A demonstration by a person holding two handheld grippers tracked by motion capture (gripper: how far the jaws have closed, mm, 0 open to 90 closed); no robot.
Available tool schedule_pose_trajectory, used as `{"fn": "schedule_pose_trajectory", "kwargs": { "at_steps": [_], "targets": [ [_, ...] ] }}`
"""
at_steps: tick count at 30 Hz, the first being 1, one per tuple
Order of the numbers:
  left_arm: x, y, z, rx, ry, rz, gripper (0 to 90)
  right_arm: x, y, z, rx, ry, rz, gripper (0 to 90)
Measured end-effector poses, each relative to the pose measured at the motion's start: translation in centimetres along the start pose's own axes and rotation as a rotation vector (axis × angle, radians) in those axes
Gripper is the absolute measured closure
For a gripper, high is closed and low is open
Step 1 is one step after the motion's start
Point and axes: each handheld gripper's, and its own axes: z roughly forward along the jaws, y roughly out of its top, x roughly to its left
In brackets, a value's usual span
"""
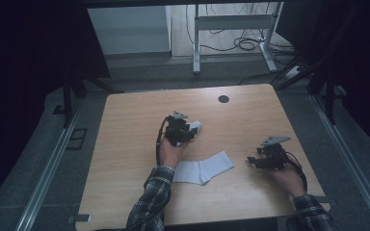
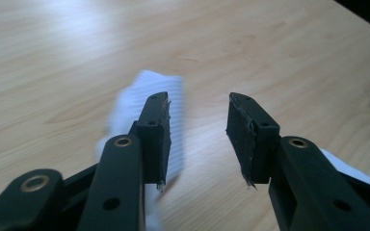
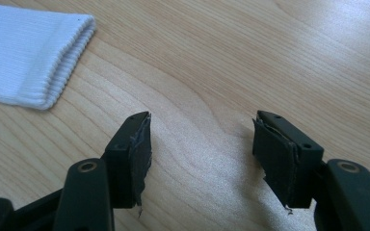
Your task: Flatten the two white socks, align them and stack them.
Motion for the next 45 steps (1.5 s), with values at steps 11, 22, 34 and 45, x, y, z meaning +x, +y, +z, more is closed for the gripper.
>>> {"fn": "schedule_pose_trajectory", "kwargs": {
  "at_steps": [11, 22, 34, 45],
  "targets": [
    [0.3, -1.0, 4.1, 0.087, 0.111, 0.046, 55.2, 0.0, -0.1, 0.0, -0.004, 0.007, 0.002, 38.2],
    [0.7, -1.8, 4.7, 0.132, 0.135, 0.054, 79.2, 0.0, 0.0, 0.0, -0.001, 0.004, 0.000, 38.2],
    [-1.5, 1.7, 0.4, -0.022, -0.107, -0.017, 79.5, 0.0, 0.0, 0.0, -0.001, 0.000, 0.002, 37.9],
    [-4.2, 0.7, 1.9, 0.021, -0.192, 0.034, 69.0, 0.0, 0.0, 0.0, -0.001, 0.001, 0.004, 37.8]
  ]
}}
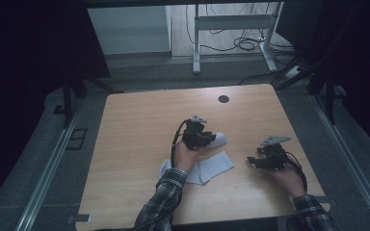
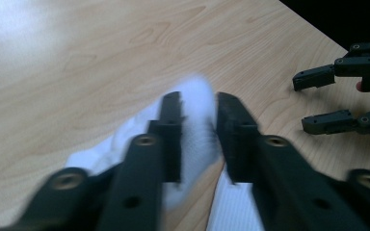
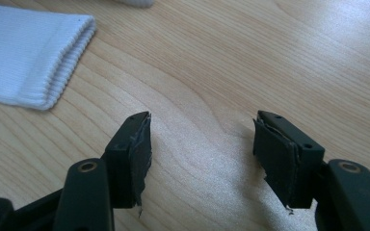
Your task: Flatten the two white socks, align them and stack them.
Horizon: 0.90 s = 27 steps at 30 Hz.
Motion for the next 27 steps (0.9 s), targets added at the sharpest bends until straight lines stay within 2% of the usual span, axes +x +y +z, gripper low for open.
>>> {"fn": "schedule_pose_trajectory", "kwargs": {
  "at_steps": [5, 6, 9, 13, 16, 20, 24, 27],
  "targets": [
    [-0.1, 0.9, -1.7, -0.020, 0.071, 0.043, 56.5, 0.0, 0.0, 0.0, 0.001, -0.002, -0.002, 37.6],
    [0.0, 1.0, -2.2, -0.027, 0.099, 0.058, 55.2, 0.0, 0.0, 0.0, 0.002, -0.002, -0.002, 37.6],
    [0.5, 1.1, -3.4, -0.024, 0.145, 0.078, 50.1, 0.0, 0.2, 0.0, 0.009, -0.004, 0.001, 38.5],
    [1.7, 0.5, -4.9, -0.017, 0.216, 0.092, 45.2, 0.3, 0.7, 0.0, 0.033, 0.001, 0.010, 49.5],
    [2.9, -0.6, -5.7, -0.010, 0.252, 0.077, 42.5, 0.6, 1.5, -0.1, 0.015, 0.036, 0.031, 57.4],
    [4.2, -2.4, -6.3, 0.004, 0.254, 0.045, 41.2, 1.4, 3.0, -0.3, -0.026, 0.110, 0.063, 66.8],
    [5.0, -4.2, -6.6, 0.021, 0.254, 0.032, 40.4, 2.5, 4.7, -0.1, -0.042, 0.154, 0.051, 71.5],
    [5.8, -5.3, -6.9, 0.023, 0.282, 0.009, 40.8, 3.1, 5.9, 0.1, -0.053, 0.169, 0.050, 74.7]
  ]
}}
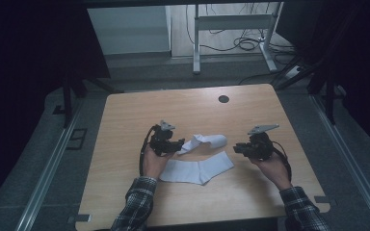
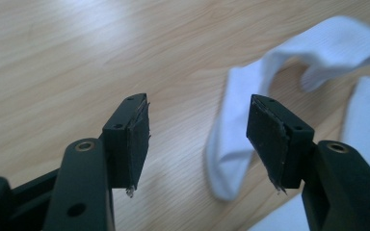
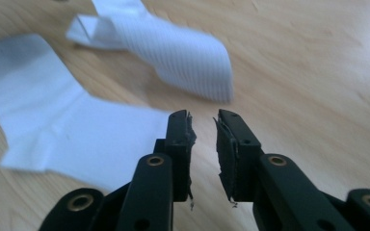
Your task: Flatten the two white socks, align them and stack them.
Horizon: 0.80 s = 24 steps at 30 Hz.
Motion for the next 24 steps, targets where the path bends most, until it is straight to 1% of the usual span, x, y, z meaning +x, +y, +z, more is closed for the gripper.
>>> {"fn": "schedule_pose_trajectory", "kwargs": {
  "at_steps": [2, 4, 5, 6, 8, 9, 10, 14, 16, 18, 19, 20, 22, 24],
  "targets": [
    [0.5, -0.4, 0.1, 0.010, 0.023, -0.011, 40.6, 0.3, 0.8, 0.3, -0.006, 0.004, -0.001, 75.7],
    [1.1, -0.8, 0.5, 0.022, 0.022, -0.025, 39.2, 0.4, 1.6, 0.6, -0.013, 0.002, -0.004, 76.3],
    [1.1, -0.9, 0.7, 0.028, 0.027, -0.025, 39.1, 0.4, 2.2, 0.8, -0.016, 0.000, -0.007, 76.3],
    [1.2, -1.1, 0.9, 0.032, 0.033, -0.025, 38.6, 0.5, 2.6, 0.9, -0.017, 0.000, -0.007, 76.3],
    [1.2, -1.3, 1.3, 0.042, 0.021, -0.022, 37.1, 0.5, 3.7, 1.2, -0.022, -0.011, -0.013, 76.2],
    [1.1, -1.4, 1.6, 0.050, 0.024, -0.014, 36.8, 0.5, 4.0, 1.3, -0.026, -0.013, -0.013, 76.2],
    [1.0, -1.4, 1.7, 0.052, 0.024, -0.011, 36.5, 0.5, 4.6, 1.5, -0.029, -0.017, -0.010, 75.8],
    [0.9, -1.7, 2.1, 0.064, 0.021, 0.000, 35.3, 0.1, 5.6, 2.3, -0.033, -0.029, 0.006, 74.8],
    [0.9, -1.9, 2.2, 0.065, 0.017, -0.001, 35.0, -0.1, 5.8, 2.9, -0.029, -0.025, 0.023, 74.1],
    [0.9, -2.1, 2.2, 0.064, 0.005, -0.005, 34.4, -0.2, 5.8, 3.6, -0.022, -0.025, 0.032, 73.7],
    [0.8, -2.2, 2.3, 0.065, 0.004, -0.005, 34.1, -0.3, 5.6, 4.1, -0.014, -0.018, 0.037, 73.6],
    [0.8, -2.3, 2.3, 0.068, 0.005, 0.002, 33.8, -0.2, 5.5, 4.4, -0.008, -0.013, 0.042, 73.5],
    [0.8, -2.4, 2.3, 0.066, -0.001, -0.005, 33.6, -0.2, 5.0, 5.2, 0.016, -0.012, 0.037, 73.3],
    [0.8, -2.6, 2.3, 0.067, -0.001, -0.003, 33.4, -0.3, 4.5, 6.0, 0.044, -0.014, 0.038, 73.4]
  ]
}}
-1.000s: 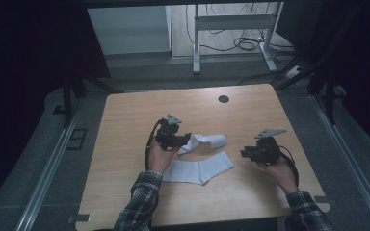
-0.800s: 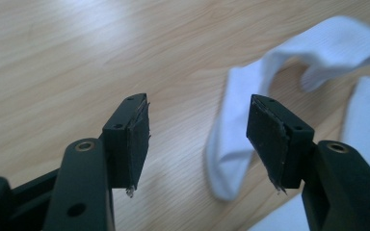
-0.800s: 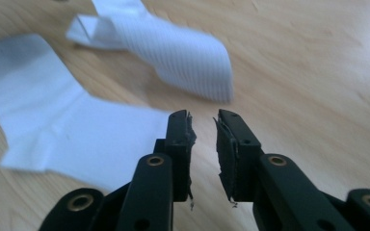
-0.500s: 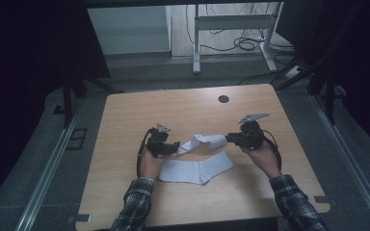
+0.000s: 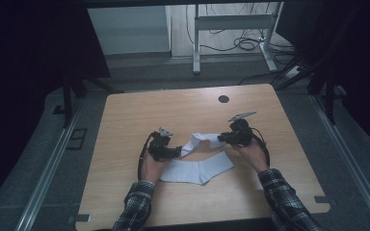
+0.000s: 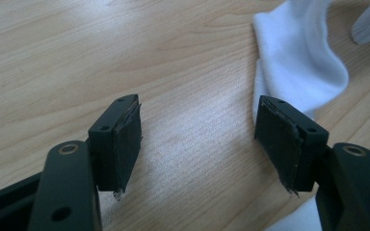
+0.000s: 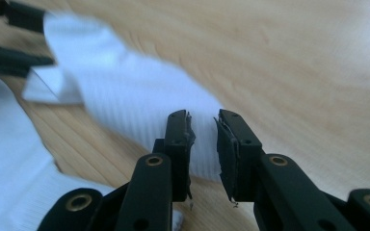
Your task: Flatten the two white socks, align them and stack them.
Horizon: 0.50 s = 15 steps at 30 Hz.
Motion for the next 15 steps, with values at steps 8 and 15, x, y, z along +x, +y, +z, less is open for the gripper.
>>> {"fn": "schedule_pose_trajectory", "kwargs": {
  "at_steps": [8, 15],
  "targets": [
    [-0.3, -0.2, 0.1, 0.002, -0.011, 0.004, 32.2, -0.4, -1.2, 1.5, 0.041, 0.001, 0.006, 75.0],
    [-0.8, 0.1, -0.1, -0.009, -0.037, 0.011, 30.0, -0.8, -1.8, 1.0, 0.051, -0.012, -0.008, 77.4]
  ]
}}
